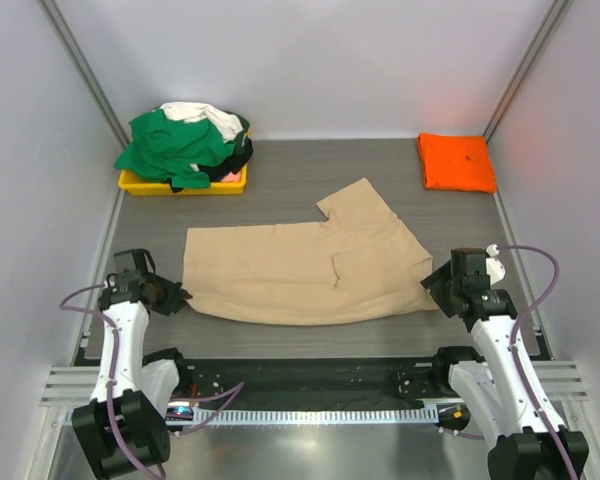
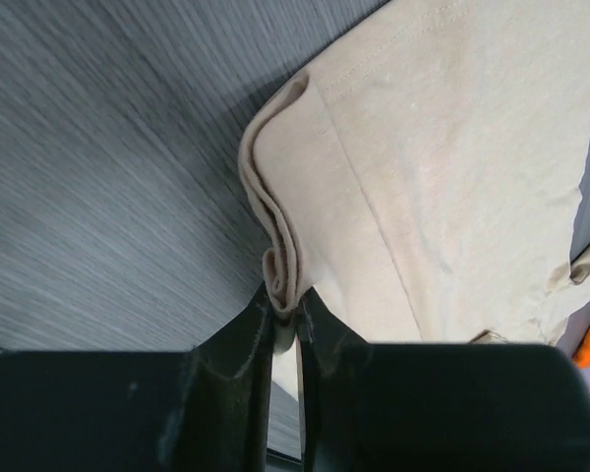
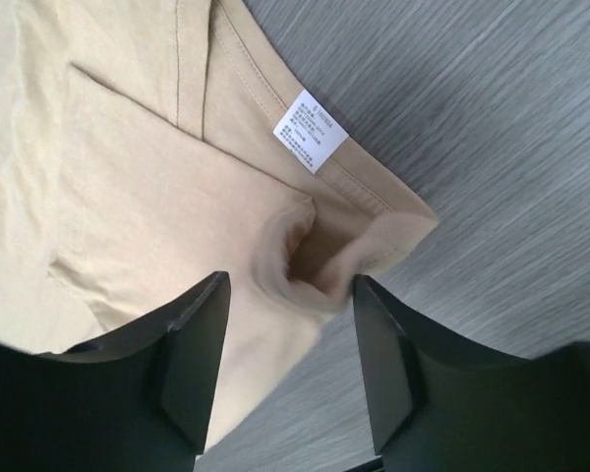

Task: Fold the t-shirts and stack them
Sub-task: Fold the tshirt

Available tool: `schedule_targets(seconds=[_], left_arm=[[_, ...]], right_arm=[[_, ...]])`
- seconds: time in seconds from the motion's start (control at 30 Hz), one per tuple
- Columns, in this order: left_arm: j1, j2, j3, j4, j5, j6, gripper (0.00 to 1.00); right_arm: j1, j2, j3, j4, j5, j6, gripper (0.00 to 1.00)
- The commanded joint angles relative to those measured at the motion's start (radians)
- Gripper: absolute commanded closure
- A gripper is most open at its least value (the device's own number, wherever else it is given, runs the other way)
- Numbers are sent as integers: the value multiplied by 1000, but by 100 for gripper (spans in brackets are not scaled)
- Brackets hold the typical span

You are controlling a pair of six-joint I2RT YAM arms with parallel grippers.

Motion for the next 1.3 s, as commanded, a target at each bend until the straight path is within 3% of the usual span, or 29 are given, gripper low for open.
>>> schedule_targets(seconds=[0.0, 0.07, 0.1, 0.13, 0.23, 0.3, 0.43, 0.53, 0.57, 0.7, 0.87, 1.0, 1.27], left_arm=[[9, -50, 51, -67, -41, -29, 86], [11, -101, 59, -138, -64, -84, 63], [11, -165, 60, -149, -67, -103, 54], [11, -197, 72, -169, -70, -119, 39], [11, -291, 169, -218, -128, -130, 21], [9, -307, 235, -247, -198, -88, 16], [11, -290, 393, -275, -266, 64, 12], [9, -276, 408, -188, -202, 211, 11], [9, -246, 407, -171, -177, 257, 11], [2, -118, 402, -163, -88, 409, 14], [-9, -69, 347, -94, 7, 423, 19], [-6, -78, 330, -71, -7, 411, 19], [-8, -55, 329, -75, -2, 413, 23]], right_arm=[[-5, -56, -10, -42, -21, 43, 39], [-4, -79, -7, -85, -23, 56, 25], [-5, -105, -1, -101, -18, 60, 22], [-4, -117, 6, -111, -26, 62, 21], [-4, -148, 80, -168, 1, 54, 18], [-5, -162, 170, -214, 25, 40, 18], [-4, -153, 302, -158, 23, -36, 18], [-4, -58, 336, 49, -124, -142, 19], [-5, 78, 370, 118, -205, -164, 18], [27, 476, 598, 114, -193, -302, 20], [68, 872, 963, 123, -92, -467, 19], [99, 1239, 1241, 126, -66, -541, 19], [176, 1703, 1779, 85, 38, -601, 19]])
